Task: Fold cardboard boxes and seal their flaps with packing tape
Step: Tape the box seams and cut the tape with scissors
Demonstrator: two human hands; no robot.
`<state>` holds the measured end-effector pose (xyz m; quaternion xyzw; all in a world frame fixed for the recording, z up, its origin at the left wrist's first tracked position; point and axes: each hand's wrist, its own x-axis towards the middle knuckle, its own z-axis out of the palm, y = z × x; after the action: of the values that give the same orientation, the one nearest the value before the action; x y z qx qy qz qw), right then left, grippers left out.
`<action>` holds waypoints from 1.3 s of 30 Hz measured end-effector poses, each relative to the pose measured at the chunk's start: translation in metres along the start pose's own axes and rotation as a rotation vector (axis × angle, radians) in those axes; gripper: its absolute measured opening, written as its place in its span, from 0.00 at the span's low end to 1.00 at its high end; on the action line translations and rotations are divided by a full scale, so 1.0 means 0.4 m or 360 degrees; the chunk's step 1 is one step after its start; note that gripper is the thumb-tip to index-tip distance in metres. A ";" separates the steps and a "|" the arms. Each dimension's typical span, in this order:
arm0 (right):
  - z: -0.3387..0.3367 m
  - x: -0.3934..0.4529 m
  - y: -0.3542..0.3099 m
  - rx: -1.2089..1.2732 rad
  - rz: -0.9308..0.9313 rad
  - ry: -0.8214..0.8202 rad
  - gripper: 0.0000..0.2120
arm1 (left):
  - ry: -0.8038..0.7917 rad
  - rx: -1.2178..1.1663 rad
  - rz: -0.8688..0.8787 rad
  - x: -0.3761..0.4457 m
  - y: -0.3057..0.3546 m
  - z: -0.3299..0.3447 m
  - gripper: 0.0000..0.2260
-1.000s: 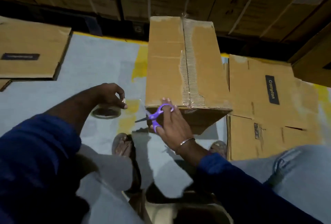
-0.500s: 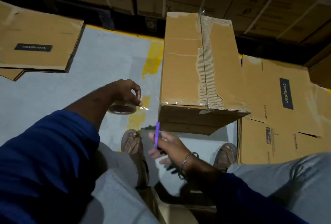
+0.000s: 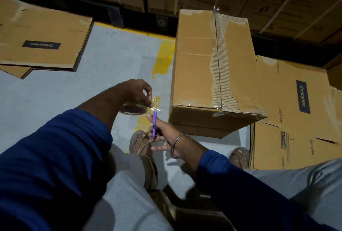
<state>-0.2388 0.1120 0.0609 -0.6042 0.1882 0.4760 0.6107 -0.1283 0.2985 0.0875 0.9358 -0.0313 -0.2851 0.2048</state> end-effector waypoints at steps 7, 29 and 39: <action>-0.006 0.019 0.015 -0.0049 -0.0114 0.0077 0.23 | -0.0020 0.0013 -0.0007 0.004 0.006 0.002 0.12; -0.001 0.016 -0.008 0.0164 -0.0187 0.0104 0.21 | -0.0023 0.0207 -0.0102 -0.006 0.024 -0.003 0.12; -0.029 0.002 0.037 -0.1013 -0.0401 0.0116 0.21 | 0.0042 0.0294 -0.0341 -0.029 -0.006 -0.019 0.13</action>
<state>-0.2464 0.0989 0.0495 -0.7995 -0.0241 0.4097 0.4385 -0.1339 0.3055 0.0983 0.9524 0.0455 -0.2889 0.0864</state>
